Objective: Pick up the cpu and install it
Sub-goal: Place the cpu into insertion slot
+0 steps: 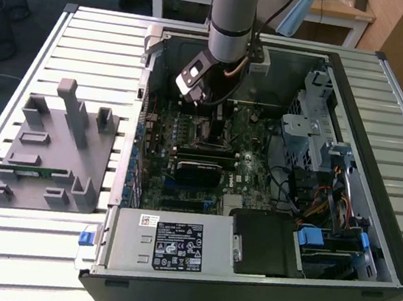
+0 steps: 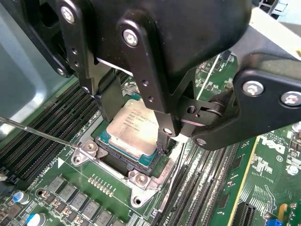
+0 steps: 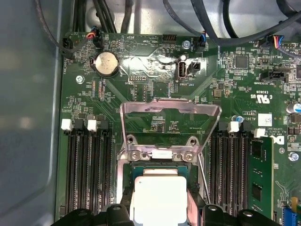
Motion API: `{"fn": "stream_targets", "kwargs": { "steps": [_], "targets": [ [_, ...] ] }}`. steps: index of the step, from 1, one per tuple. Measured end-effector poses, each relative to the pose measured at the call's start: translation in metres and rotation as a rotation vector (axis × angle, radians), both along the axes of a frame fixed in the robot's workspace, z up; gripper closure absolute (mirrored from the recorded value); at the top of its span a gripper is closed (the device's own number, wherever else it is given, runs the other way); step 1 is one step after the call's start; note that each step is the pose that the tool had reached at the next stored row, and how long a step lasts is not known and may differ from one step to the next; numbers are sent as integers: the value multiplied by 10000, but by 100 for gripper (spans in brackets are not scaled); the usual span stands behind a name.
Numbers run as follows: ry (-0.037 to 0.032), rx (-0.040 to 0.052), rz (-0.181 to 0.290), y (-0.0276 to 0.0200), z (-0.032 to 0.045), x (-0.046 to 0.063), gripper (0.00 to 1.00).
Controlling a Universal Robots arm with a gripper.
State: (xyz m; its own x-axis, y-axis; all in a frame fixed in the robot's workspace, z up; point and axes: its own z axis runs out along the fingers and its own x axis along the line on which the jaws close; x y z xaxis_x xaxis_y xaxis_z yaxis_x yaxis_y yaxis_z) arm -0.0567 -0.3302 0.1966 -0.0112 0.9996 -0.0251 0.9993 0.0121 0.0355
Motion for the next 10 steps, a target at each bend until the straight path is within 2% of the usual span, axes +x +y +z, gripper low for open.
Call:
{"fn": "stream_targets", "kwargs": {
  "steps": [10],
  "targets": [
    [1, 22, -104, 0, -20, 0, 47]
  ]
}}
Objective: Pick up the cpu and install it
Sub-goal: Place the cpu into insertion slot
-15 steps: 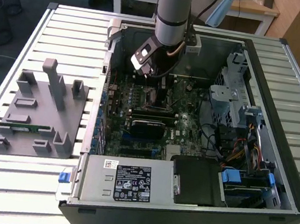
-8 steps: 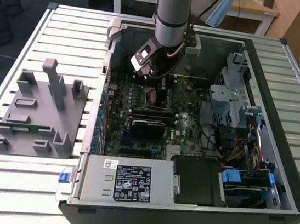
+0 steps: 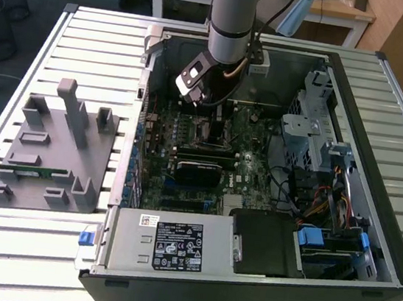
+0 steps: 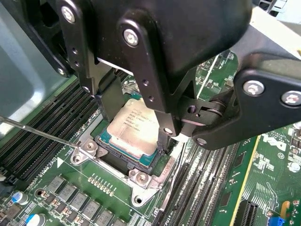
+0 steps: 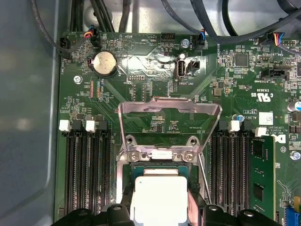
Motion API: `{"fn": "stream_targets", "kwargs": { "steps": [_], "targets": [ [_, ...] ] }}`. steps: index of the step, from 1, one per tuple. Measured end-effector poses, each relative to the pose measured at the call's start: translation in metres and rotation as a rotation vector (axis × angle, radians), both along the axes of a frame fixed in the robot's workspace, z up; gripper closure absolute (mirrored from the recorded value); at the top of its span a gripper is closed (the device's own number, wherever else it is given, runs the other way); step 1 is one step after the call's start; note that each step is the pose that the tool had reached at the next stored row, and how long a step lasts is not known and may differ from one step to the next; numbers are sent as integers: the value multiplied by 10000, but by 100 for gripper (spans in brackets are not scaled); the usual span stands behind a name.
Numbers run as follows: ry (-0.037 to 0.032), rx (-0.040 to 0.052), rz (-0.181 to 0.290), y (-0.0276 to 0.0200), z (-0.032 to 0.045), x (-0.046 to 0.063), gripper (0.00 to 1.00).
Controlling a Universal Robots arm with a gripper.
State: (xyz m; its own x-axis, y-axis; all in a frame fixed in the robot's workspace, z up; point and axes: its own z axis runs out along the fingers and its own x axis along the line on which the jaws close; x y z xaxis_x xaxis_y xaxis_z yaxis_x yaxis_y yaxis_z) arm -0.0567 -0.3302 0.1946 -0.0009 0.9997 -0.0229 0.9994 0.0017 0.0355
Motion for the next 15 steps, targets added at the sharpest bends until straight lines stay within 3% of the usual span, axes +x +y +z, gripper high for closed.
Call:
{"fn": "stream_targets", "kwargs": {
  "steps": [9, 15],
  "targets": [
    [-1, 6, -34, 0, 8, 0, 47],
    [1, 77, -35, -1, -4, -1, 47]
  ]
}}
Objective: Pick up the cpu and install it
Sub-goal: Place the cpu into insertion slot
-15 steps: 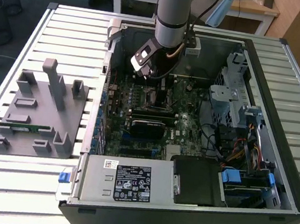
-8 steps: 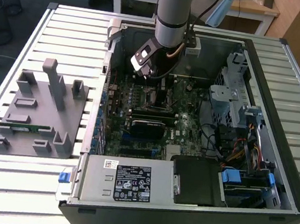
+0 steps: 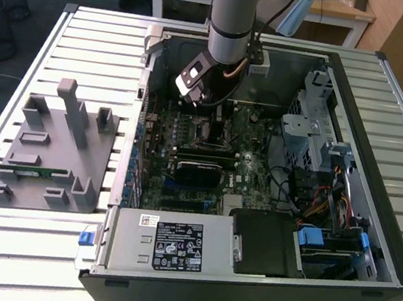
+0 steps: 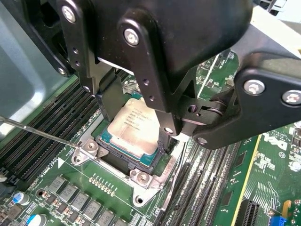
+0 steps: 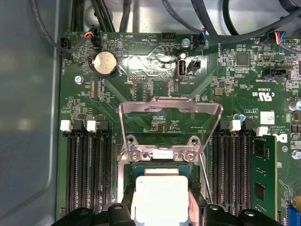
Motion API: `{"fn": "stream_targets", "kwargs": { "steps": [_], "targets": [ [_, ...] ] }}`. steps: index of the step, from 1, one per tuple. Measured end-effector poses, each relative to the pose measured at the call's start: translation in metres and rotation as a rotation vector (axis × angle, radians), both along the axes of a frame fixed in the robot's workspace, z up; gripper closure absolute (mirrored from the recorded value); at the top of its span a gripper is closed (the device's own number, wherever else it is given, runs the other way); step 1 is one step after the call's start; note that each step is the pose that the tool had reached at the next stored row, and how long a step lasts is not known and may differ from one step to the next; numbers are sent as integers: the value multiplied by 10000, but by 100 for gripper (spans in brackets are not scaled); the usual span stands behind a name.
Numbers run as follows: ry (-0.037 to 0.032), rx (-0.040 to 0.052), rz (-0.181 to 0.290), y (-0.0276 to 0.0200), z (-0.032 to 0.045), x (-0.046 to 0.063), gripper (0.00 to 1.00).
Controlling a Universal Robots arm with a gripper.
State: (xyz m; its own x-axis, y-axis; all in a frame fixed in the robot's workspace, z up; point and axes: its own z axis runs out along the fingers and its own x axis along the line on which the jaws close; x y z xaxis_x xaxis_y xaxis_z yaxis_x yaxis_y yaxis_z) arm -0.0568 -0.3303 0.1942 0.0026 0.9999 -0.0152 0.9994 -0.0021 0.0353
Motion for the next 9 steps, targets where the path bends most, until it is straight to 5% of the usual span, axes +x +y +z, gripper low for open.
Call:
{"fn": "stream_targets", "kwargs": {
  "steps": [9],
  "targets": [
    [-5, 59, -2, 4, 8, -6, 47]
  ]
}}
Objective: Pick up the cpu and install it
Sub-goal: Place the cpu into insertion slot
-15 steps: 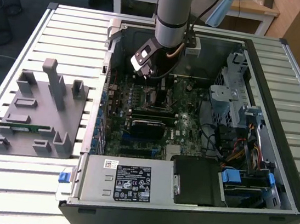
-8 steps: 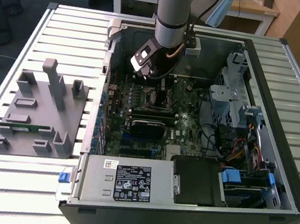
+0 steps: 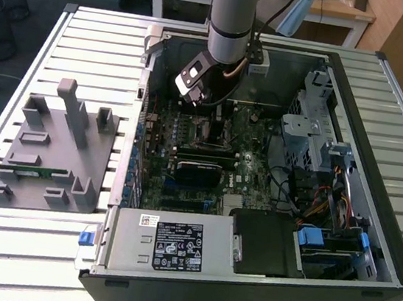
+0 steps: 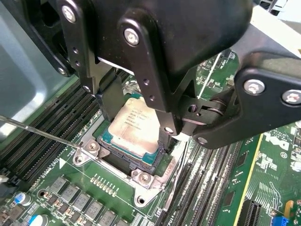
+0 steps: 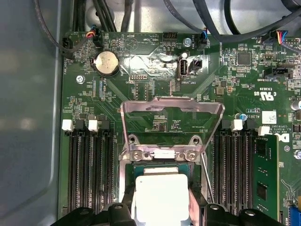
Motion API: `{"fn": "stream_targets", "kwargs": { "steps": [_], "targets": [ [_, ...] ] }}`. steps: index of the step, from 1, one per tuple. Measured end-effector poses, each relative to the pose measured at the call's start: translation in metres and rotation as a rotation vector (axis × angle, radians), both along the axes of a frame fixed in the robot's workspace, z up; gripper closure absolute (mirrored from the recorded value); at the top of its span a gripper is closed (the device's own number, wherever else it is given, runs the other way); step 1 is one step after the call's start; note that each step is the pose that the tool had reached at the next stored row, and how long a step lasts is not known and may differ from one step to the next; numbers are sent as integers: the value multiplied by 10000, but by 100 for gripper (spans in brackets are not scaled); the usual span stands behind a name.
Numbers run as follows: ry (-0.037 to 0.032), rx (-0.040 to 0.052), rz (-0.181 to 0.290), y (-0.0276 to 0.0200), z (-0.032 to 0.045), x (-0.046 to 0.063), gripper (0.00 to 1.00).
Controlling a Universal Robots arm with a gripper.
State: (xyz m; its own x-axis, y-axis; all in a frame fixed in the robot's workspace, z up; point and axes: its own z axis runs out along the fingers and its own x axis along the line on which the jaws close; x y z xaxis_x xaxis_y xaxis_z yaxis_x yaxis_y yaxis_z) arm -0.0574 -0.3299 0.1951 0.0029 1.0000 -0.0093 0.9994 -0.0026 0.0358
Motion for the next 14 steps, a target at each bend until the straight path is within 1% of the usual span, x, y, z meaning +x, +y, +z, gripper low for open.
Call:
{"fn": "stream_targets", "kwargs": {
  "steps": [3, 5, 9, 14],
  "targets": [
    [4, -22, -53, -3, 11, -2, 47],
    [4, -21, -112, -8, 12, -2, 47],
    [3, -20, -153, -46, 10, -2, 47],
    [4, 1, -191, -48, 4, 0, 47]
  ]
}}
